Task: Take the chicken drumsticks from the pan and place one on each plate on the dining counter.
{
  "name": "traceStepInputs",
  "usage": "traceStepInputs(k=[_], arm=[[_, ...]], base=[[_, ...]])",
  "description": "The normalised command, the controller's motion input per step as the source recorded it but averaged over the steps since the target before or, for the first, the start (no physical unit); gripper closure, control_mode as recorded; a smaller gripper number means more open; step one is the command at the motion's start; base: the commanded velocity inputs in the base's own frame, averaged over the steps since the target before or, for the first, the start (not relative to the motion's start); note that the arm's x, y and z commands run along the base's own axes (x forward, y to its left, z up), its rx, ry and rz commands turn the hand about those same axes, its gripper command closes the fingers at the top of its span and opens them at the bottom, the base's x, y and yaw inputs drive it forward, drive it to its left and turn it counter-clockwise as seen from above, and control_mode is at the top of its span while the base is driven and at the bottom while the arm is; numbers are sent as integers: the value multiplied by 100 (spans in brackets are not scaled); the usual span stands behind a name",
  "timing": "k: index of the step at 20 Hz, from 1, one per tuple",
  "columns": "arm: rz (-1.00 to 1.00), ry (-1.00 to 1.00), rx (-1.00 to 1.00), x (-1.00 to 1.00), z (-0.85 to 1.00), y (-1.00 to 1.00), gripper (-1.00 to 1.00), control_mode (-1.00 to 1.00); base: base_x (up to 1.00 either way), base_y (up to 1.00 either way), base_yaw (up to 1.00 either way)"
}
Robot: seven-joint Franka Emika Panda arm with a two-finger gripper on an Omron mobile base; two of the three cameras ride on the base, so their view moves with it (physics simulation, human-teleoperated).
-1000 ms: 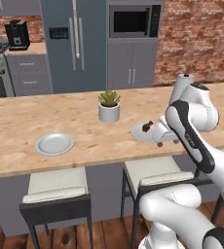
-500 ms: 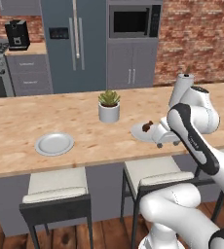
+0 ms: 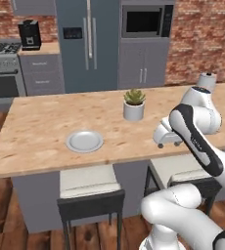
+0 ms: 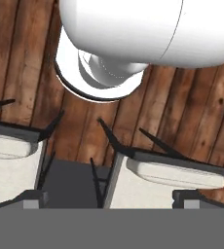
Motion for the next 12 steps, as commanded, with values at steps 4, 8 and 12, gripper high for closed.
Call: traceStepInputs(k=[4, 8, 12], arm=[[0, 0, 0, 0, 0, 0, -100, 100], [0, 0, 0, 0, 0, 0, -100, 100], [0, 0, 0, 0, 0, 0, -100, 100]], base=[[-63, 71, -3], [-49, 70, -6], [-9, 86, -13]])
